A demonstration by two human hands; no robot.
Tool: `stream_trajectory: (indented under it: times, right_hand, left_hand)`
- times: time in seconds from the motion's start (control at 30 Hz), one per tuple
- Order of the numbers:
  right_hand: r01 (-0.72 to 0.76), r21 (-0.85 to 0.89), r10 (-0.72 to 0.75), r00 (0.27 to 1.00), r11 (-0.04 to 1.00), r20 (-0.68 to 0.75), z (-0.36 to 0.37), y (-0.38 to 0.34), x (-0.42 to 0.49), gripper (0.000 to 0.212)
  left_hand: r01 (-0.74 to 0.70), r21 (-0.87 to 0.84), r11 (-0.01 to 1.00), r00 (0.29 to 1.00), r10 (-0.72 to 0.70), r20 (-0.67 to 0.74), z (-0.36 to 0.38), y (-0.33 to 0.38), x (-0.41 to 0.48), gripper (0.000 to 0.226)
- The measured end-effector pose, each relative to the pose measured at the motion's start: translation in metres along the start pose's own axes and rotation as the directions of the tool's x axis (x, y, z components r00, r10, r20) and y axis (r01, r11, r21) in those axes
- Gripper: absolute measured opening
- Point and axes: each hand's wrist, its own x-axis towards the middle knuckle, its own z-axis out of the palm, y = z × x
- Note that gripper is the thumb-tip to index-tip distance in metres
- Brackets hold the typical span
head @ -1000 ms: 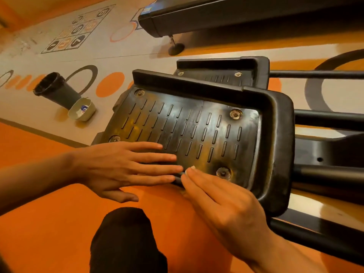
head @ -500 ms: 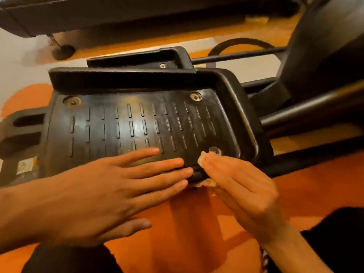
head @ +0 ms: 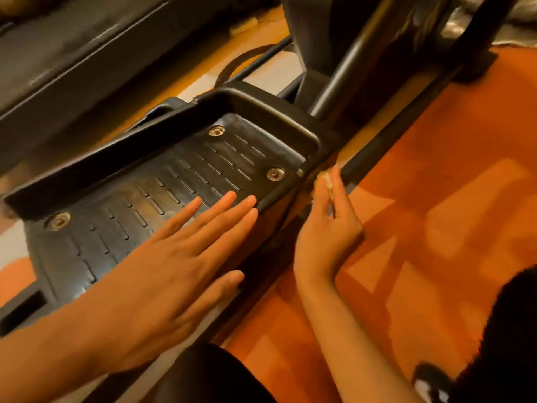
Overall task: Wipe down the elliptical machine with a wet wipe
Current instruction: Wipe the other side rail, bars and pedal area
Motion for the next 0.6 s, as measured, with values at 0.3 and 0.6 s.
stream_trajectory:
  times: [0.3,0.6]
  right_hand:
    - [0.035,0.080,-0.068,0.881,0.996,0.469,0.009,0.002,-0.030,0.071]
    - [0.420,-0.038,-0.329,0.761,0.907,0.559,0.009,-0.002,-0.014,0.062]
  left_hand:
    - [0.054,-0.124,0.991,0.997,-0.047,0.062,-0.006,0.001,0.003,0.062]
    - [0.105,-0.106,0.989,0.993,-0.099,0.069,-0.008,0.007,0.005,0.063]
